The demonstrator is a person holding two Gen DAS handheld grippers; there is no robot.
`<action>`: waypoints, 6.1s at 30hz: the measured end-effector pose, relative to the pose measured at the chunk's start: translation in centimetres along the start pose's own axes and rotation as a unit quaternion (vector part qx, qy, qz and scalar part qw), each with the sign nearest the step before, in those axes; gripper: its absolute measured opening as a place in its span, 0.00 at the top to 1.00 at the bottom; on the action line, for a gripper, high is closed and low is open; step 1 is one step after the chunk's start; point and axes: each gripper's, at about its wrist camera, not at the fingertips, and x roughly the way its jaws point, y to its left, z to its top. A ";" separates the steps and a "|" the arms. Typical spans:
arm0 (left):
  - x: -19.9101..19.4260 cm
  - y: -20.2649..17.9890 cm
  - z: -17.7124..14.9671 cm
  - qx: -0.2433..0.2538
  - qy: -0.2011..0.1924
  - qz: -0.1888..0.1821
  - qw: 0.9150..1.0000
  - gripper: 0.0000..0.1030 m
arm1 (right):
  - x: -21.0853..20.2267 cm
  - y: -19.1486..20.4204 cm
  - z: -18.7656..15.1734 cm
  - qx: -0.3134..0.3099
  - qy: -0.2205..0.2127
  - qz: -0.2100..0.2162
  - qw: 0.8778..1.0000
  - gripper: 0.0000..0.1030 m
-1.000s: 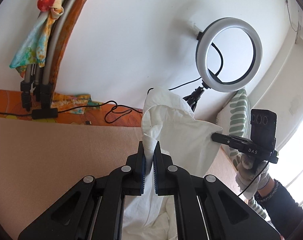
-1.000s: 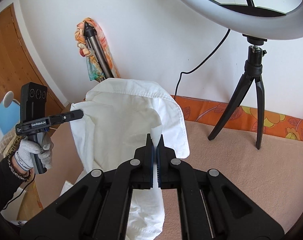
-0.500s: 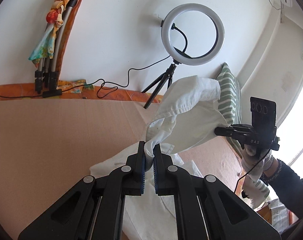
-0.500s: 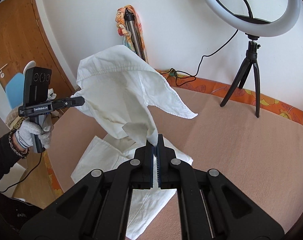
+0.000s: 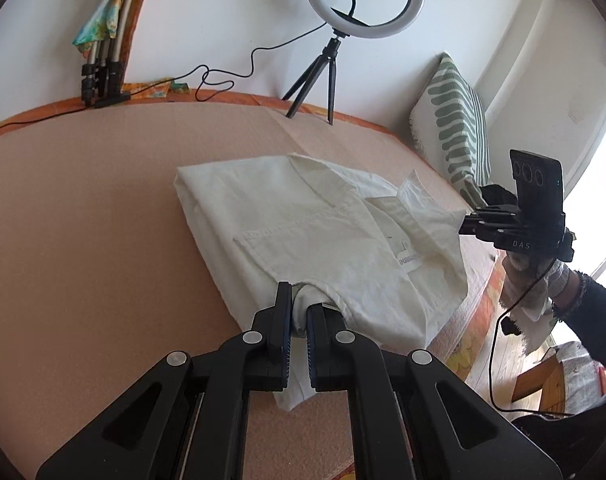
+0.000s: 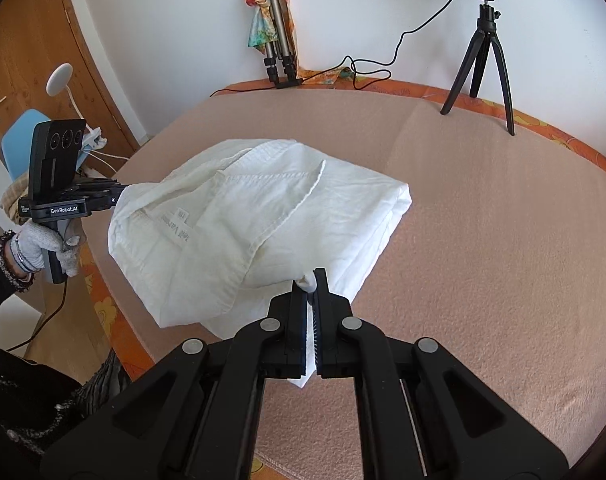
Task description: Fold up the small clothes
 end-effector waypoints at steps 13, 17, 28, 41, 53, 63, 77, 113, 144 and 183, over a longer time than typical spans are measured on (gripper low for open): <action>-0.5 0.5 -2.1 0.002 0.070 0.003 0.998 0.95 | 0.9 1.8 -2.8 -0.076 0.048 -0.073 0.993 0.97; -3.4 0.1 -0.3 0.009 0.044 0.007 0.999 0.95 | -1.7 0.8 -2.4 -0.058 0.046 -0.054 0.996 0.97; 2.1 -1.9 6.0 0.025 0.003 -0.005 1.000 0.94 | -0.9 0.3 8.3 0.076 -0.025 0.043 0.996 0.95; 8.3 -1.5 2.6 0.035 0.078 0.001 0.996 0.94 | 14.4 3.2 13.3 0.122 0.108 0.061 0.985 0.95; 4.3 -0.8 5.0 0.008 0.031 -0.022 0.999 0.94 | 10.6 2.4 13.4 0.112 0.062 0.073 0.989 0.95; 7.9 1.6 9.7 -0.010 0.034 0.025 0.999 0.94 | 10.6 -1.3 12.5 0.138 0.072 0.042 0.987 0.95; 7.2 7.0 8.1 -0.046 0.028 0.070 0.996 0.94 | 10.5 -6.6 10.8 0.161 0.065 -0.043 0.984 0.95; 1.1 5.6 -0.7 -0.260 0.036 -0.062 0.963 0.51 | 2.5 -5.9 -4.2 0.331 0.043 0.098 0.938 0.39; 8.0 12.6 6.1 -0.328 -0.002 -0.088 0.940 0.51 | 4.2 -3.6 -7.5 0.348 -0.001 0.194 0.917 0.24; 4.2 4.8 11.1 -0.151 -0.102 -0.064 0.981 0.98 | -2.1 1.0 -0.4 0.220 -0.037 -0.045 0.974 0.89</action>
